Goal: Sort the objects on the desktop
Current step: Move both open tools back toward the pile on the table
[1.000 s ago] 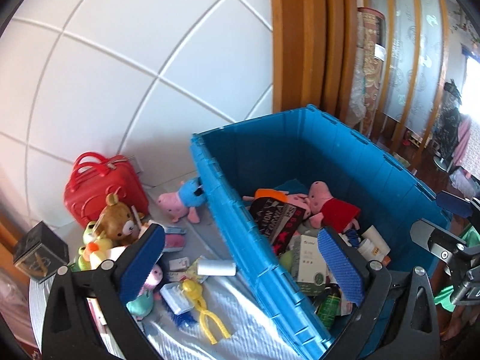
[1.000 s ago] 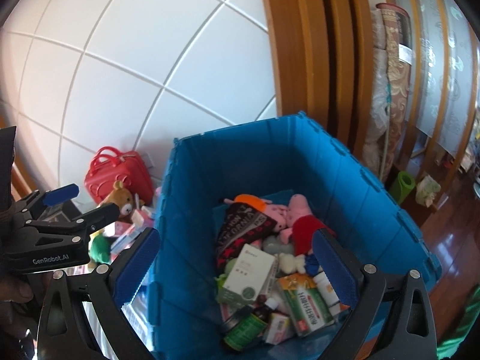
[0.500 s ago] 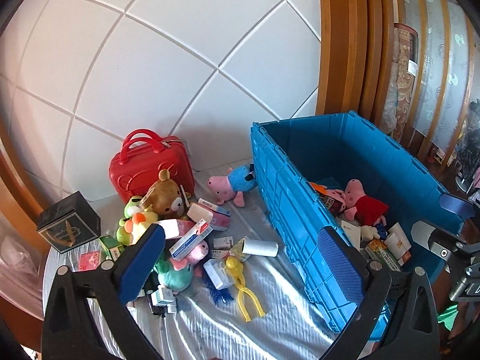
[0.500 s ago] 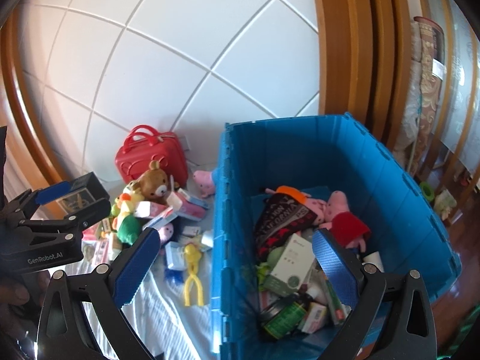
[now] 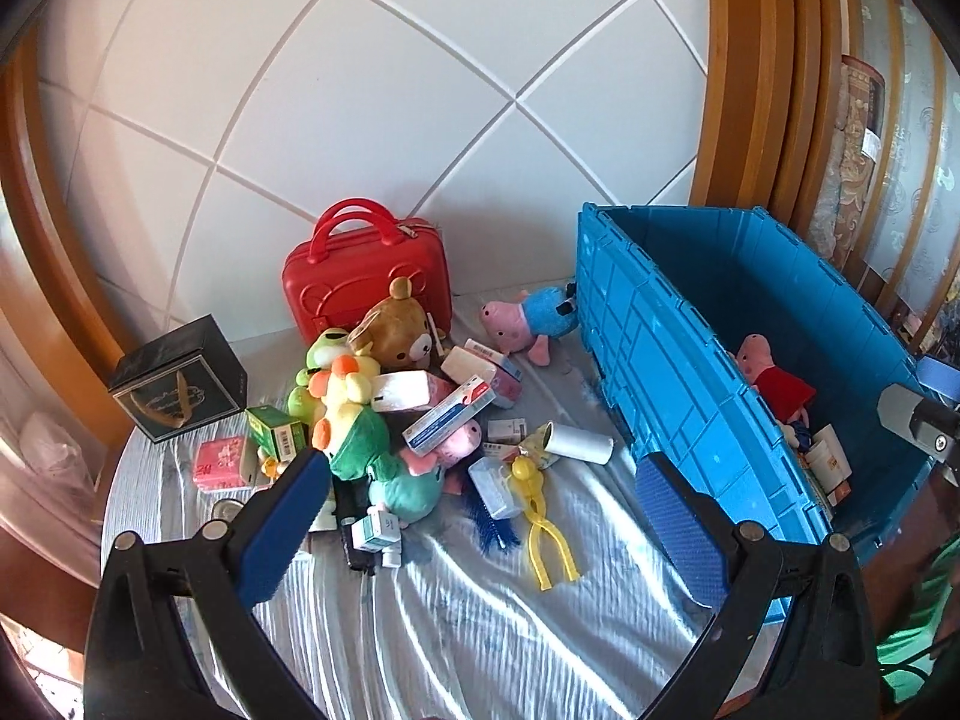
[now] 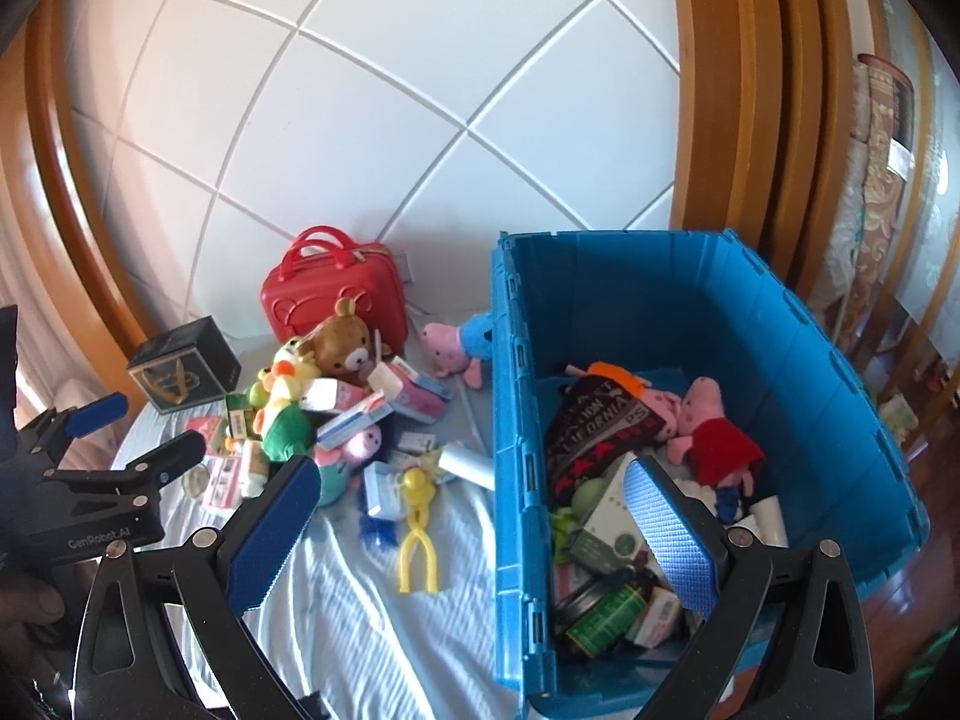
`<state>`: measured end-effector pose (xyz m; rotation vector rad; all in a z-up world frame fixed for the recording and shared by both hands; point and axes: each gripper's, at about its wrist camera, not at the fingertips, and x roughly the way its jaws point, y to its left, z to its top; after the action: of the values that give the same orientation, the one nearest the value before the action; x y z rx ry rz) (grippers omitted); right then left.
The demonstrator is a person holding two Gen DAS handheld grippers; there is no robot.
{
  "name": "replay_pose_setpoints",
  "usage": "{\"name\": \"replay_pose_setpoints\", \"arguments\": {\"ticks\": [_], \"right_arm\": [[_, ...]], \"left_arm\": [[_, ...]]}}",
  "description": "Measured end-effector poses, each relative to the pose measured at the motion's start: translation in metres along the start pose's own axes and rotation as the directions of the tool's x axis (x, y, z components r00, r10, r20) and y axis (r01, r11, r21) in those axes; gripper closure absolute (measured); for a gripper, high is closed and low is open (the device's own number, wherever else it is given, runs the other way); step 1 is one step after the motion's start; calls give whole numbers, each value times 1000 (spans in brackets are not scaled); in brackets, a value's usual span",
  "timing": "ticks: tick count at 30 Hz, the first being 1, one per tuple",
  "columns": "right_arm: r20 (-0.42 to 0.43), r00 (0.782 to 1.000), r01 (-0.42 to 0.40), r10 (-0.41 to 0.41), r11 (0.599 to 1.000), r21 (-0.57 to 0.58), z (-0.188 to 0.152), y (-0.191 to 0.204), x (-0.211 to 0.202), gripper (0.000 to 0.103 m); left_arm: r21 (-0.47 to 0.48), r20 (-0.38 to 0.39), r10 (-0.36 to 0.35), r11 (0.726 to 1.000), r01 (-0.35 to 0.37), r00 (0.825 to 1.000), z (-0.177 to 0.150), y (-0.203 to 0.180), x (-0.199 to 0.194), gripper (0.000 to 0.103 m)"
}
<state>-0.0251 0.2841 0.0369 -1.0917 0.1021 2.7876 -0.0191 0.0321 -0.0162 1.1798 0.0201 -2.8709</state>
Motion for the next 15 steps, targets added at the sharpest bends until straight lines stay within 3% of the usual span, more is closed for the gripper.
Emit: {"name": "replay_pose_setpoints", "arguments": {"ticks": [15], "right_arm": [[-1, 1000, 14, -14, 1000, -7, -5, 4, -6, 0]], "left_arm": [[-38, 0, 14, 999, -14, 1000, -10, 20, -11, 0]]}}
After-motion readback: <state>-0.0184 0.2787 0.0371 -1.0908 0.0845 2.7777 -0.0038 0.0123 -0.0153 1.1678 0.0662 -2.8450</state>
